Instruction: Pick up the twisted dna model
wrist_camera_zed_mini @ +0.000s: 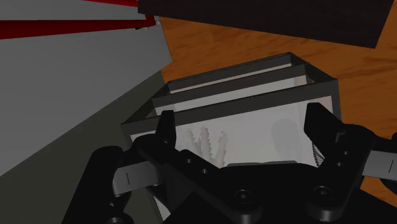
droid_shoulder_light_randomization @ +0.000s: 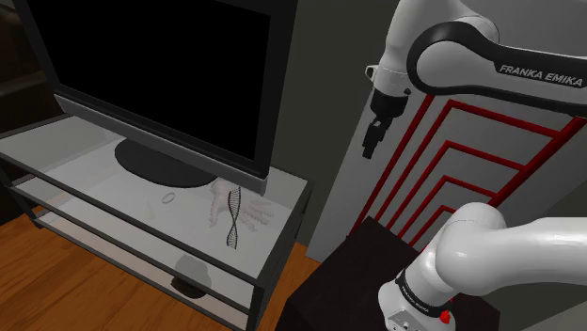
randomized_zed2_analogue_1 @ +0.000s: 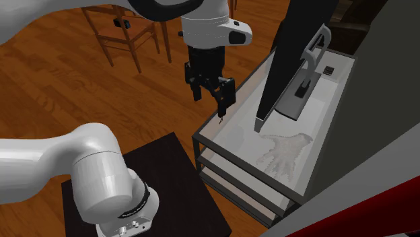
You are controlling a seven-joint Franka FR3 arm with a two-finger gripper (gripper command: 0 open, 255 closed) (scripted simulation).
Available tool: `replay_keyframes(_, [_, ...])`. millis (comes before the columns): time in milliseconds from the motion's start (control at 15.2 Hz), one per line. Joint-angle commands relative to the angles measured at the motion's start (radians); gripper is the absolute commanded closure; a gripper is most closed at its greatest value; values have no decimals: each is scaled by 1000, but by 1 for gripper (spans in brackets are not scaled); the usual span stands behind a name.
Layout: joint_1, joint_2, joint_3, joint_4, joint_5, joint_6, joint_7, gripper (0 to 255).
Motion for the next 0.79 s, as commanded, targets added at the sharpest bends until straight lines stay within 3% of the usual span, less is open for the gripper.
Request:
replay_keyframes(0, [0, 0, 0, 0, 0, 0, 0, 0])
replay_keyframes(396, [18, -70, 103, -207, 92, 233, 211, 0])
replay_keyframes(726, [36, -49, 218, -331, 166, 460, 395, 0])
